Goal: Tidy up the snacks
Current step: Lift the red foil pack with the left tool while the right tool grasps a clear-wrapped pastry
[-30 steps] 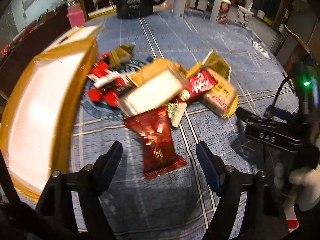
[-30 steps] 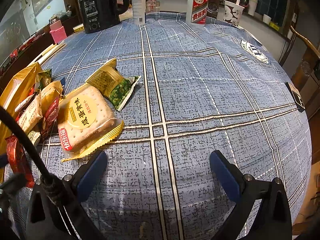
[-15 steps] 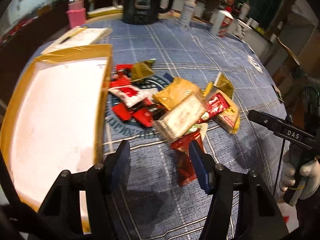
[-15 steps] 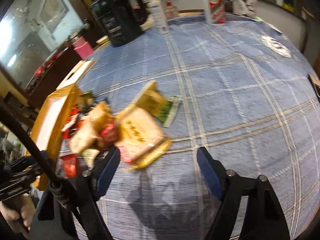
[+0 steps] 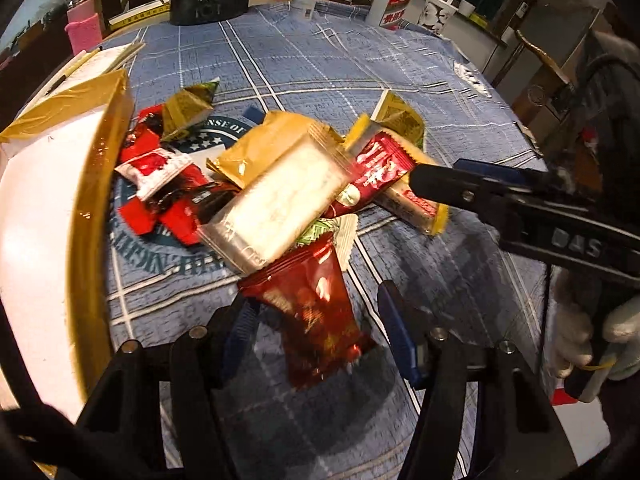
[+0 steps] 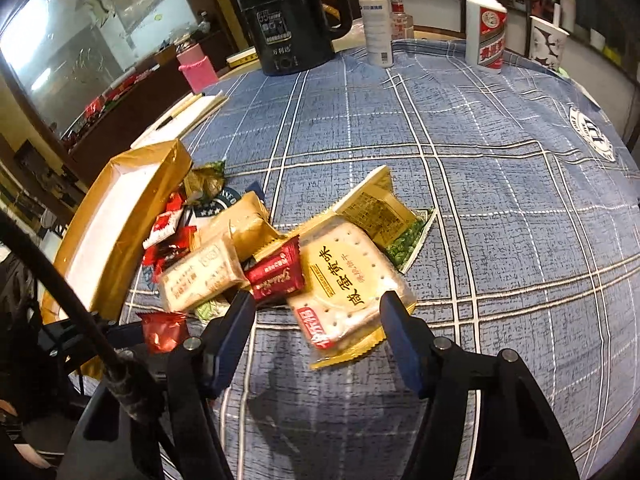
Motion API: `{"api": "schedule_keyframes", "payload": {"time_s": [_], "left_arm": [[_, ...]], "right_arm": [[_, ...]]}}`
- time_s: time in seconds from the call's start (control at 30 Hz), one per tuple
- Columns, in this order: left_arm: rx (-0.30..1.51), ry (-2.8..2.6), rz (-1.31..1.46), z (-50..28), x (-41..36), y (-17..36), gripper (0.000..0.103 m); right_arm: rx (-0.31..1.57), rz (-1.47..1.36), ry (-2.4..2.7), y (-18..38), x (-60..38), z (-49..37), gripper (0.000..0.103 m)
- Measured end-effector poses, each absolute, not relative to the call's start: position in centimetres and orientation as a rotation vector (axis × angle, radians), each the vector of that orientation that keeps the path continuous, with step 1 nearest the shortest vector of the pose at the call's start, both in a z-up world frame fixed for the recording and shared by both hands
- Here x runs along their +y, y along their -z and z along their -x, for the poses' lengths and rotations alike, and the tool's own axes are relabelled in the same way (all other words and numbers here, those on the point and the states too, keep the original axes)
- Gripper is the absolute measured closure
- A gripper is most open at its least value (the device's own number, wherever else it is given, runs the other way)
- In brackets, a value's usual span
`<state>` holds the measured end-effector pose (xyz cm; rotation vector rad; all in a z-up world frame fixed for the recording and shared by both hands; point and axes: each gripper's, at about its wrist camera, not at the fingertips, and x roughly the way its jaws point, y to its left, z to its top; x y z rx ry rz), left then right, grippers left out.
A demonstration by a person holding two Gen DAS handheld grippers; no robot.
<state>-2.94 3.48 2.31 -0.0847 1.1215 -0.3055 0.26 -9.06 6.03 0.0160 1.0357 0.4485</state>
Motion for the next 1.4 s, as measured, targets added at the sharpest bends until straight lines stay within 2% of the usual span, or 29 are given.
{"api": "schedule_keyframes", "payload": {"time_s": [0.07, 0.17, 0.27, 0.3, 0.57, 0.67, 0.83, 1.0, 1.07, 1.4], "left_arm": [[1.115, 0.294, 0.084, 2.6, 3.5, -2.1, 0.045], [1.109, 0.285, 0.069, 2.3, 3.5, -2.0, 0.066], [1.114, 0.286, 0.119, 2.2, 4.5, -2.0, 0.071], [1.115, 0.285, 0.136, 2.2, 4.9, -1.9, 0.072], [1.103, 0.269, 0.197, 3.6, 6.3, -2.5, 0.074], [1.081, 0.262, 0.222, 4.2, 7.2, -3.2, 0.074], [1.029, 0.247, 0.284, 5.2, 8.8, -4.9, 0.074], [0.979, 0.208, 0.322, 6.8, 10.8, -6.6, 0.074], [0.967, 0.197, 0.329, 7.3, 11.5, -7.2, 0.074], [0.942, 0.157, 0.326, 8.5, 15.7, -7.8, 0.074]], "right_arm": [[1.025, 0.032, -0.469, -6.0, -8.7, -0.3, 0.038], [1.023, 0.121, -0.499, -5.5, -7.8, -0.5, 0.038], [1.034, 0.168, -0.530, -5.0, -7.4, -0.7, 0.041], [1.036, 0.182, -0.539, -4.8, -7.3, -0.8, 0.044], [0.988, 0.320, -0.549, -4.5, -5.5, -0.7, 0.047], [1.016, 0.266, -0.594, -5.3, -5.6, -0.6, 0.058], [0.999, 0.129, -0.649, -7.8, -5.4, 0.3, 0.056], [1.176, -0.200, -0.707, -6.5, -3.4, -1.3, 0.056], [1.207, -0.252, -0.662, -6.1, -2.3, -1.8, 0.056], [1.219, -0.170, -0.353, -5.7, 1.8, -2.5, 0.054]]}}
